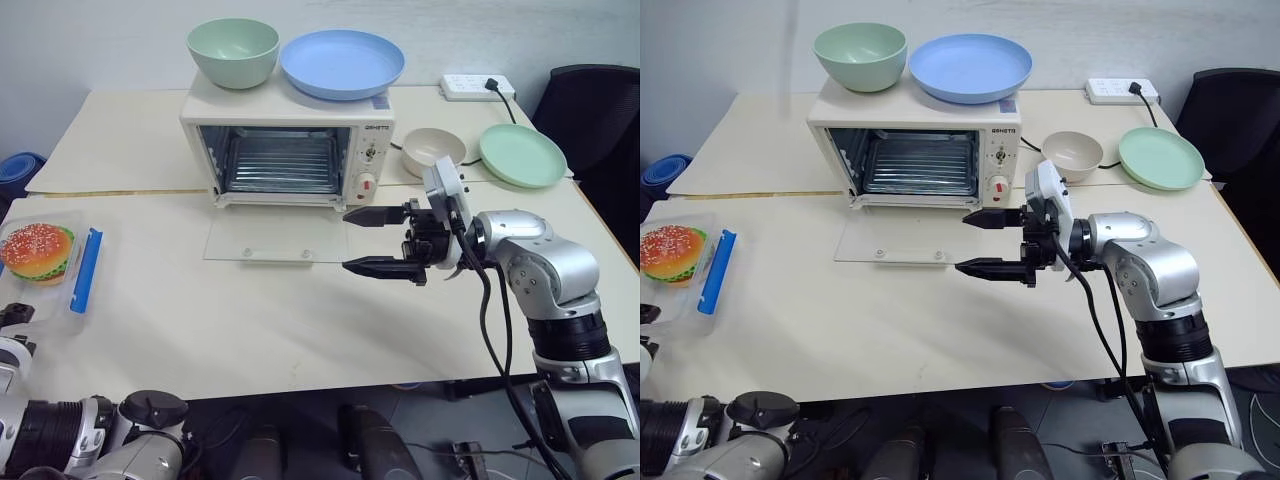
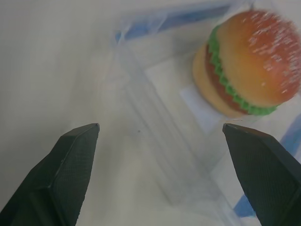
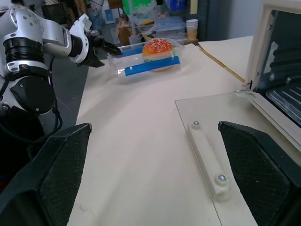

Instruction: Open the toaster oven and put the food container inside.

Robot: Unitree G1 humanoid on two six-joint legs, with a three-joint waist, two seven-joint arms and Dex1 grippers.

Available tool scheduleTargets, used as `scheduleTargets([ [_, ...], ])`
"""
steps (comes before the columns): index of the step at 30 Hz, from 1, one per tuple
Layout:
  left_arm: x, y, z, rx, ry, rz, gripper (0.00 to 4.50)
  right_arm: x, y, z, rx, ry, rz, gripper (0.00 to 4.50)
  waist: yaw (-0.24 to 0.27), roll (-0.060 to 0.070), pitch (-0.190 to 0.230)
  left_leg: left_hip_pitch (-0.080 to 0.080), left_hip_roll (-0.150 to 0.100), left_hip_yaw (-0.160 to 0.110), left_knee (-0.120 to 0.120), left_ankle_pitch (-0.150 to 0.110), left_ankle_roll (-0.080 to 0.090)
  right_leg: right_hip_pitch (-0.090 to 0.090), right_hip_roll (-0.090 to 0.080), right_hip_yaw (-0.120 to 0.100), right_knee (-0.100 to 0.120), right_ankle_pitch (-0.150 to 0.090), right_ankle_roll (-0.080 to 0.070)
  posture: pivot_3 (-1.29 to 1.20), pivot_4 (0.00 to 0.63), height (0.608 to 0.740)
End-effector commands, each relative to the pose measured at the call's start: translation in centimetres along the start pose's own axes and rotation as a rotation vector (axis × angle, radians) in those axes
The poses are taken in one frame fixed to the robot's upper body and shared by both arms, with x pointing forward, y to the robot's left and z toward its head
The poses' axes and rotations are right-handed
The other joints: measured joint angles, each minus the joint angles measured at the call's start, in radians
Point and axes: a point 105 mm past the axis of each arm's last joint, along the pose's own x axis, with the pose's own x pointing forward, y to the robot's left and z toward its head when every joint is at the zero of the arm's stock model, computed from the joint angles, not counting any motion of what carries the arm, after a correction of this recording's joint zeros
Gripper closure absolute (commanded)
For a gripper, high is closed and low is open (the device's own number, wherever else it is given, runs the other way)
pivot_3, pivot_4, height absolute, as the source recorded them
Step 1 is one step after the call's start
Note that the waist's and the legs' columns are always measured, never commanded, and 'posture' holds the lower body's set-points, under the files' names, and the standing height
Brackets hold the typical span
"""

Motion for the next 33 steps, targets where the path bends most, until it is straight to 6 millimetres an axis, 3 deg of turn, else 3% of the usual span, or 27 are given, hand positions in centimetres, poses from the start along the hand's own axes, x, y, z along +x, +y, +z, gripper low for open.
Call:
scheduleTargets([
  [1,0.7,-0.5,0.8,-0.015,0.011,0.018,0.04,-0.4,0.7,1.4,-0.045,-0.034,-0.023,0.00,0.001,0.000,0.000,0.000,0.000,0.000,0.000,0.000,0.000,0.000,0.000,0.000,0.000,0.000,0.000,0.00,0.150,0.740],
  [2,0.9,-0.6,0.7,-0.024,0.022,0.026,0.04,-0.5,0.8,1.4,-0.045,-0.036,-0.027,0.00,0.002,0.000,0.000,0.000,0.000,0.000,0.000,0.000,0.000,0.000,0.000,0.000,0.000,0.000,0.000,0.00,0.150,0.740],
  [5,1.4,-0.7,0.6,-0.049,0.054,0.051,0.63,-0.8,0.9,1.4,-0.046,-0.036,-0.047,0.00,0.002,0.000,0.000,0.000,0.000,0.000,0.000,0.000,0.000,0.000,0.000,0.000,0.000,0.000,0.000,0.00,0.150,0.740],
  [17,2.3,-1.5,2.2,0.019,0.086,0.061,4.16,-1.7,1.3,1.5,-0.050,-0.024,-0.089,0.00,0.001,-0.001,0.000,0.000,0.000,0.000,0.000,-0.001,-0.001,-0.001,-0.001,0.000,0.000,0.000,-0.001,0.00,0.150,0.740],
  [21,2.2,-4.3,3.3,0.160,0.075,-0.063,4.28,-2.3,1.4,1.4,-0.028,-0.018,-0.108,0.00,0.002,-0.001,0.000,0.000,0.001,-0.001,0.000,-0.001,-0.001,-0.001,-0.001,-0.001,0.000,0.000,-0.001,0.00,0.150,0.740],
  [25,1.0,-9.4,3.4,0.335,0.078,-0.326,4.28,-3.3,1.5,1.5,0.014,-0.013,-0.142,0.00,0.006,-0.003,0.001,-0.001,0.000,-0.002,0.000,-0.001,-0.001,-0.001,-0.003,0.001,-0.001,-0.001,-0.001,0.00,0.150,0.740],
  [29,-0.3,-13.2,2.2,0.475,0.127,-0.528,4.28,-4.2,1.4,1.2,-0.008,0.010,-0.195,0.00,0.005,-0.003,0.001,-0.004,-0.001,-0.004,-0.001,-0.001,0.000,-0.001,-0.006,0.002,-0.003,-0.001,-0.002,0.00,0.150,0.740],
  [33,-1.8,-16.5,-0.6,0.650,0.195,-0.673,4.28,-5.0,1.2,0.5,-0.001,0.023,-0.250,0.00,0.004,-0.003,0.001,-0.008,-0.001,-0.006,-0.001,-0.001,0.000,-0.003,-0.006,0.001,-0.006,-0.001,-0.001,0.00,0.150,0.740],
])
